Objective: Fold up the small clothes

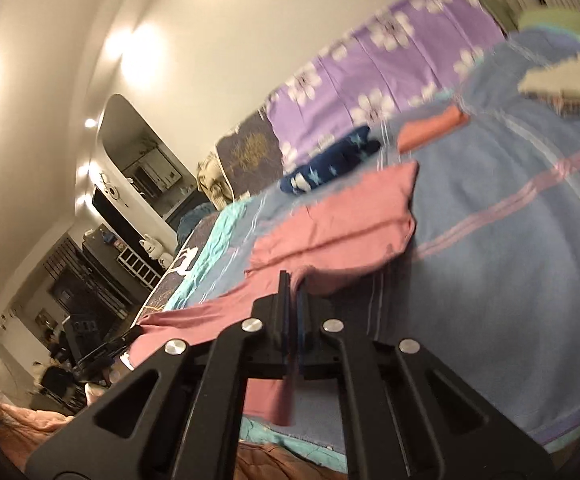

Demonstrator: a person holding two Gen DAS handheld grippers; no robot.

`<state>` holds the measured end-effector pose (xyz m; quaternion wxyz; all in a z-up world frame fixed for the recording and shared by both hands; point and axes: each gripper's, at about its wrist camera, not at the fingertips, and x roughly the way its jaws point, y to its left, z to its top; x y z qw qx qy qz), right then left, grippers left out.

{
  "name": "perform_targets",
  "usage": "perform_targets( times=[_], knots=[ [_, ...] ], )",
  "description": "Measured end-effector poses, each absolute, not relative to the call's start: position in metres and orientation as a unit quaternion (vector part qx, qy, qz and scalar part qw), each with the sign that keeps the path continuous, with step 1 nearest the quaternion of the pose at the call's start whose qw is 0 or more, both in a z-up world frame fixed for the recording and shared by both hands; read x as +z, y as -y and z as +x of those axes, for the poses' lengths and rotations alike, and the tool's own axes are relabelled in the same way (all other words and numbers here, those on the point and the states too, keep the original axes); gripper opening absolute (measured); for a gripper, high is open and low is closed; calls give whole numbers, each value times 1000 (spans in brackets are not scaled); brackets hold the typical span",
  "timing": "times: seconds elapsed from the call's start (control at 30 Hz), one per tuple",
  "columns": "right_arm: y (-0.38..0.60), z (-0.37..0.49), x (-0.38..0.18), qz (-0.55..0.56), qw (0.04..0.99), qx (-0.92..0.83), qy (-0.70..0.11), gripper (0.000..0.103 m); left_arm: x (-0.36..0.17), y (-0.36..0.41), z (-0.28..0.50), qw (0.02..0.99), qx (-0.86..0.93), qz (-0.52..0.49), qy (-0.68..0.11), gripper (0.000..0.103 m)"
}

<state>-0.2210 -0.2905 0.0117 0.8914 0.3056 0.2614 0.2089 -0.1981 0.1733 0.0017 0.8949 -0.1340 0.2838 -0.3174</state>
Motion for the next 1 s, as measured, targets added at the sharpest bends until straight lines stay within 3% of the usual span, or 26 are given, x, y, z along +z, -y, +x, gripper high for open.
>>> perform_targets(
  times=[0.63, 1.0],
  knots=[
    [300, -80, 24, 291, 911, 173, -235, 2, 31, -153, -40, 916, -250, -133, -285, 8],
    [309, 55, -28, 298, 895, 133, -305, 3, -16, -133, 83, 904, -208, -114, -355, 8]
  ],
)
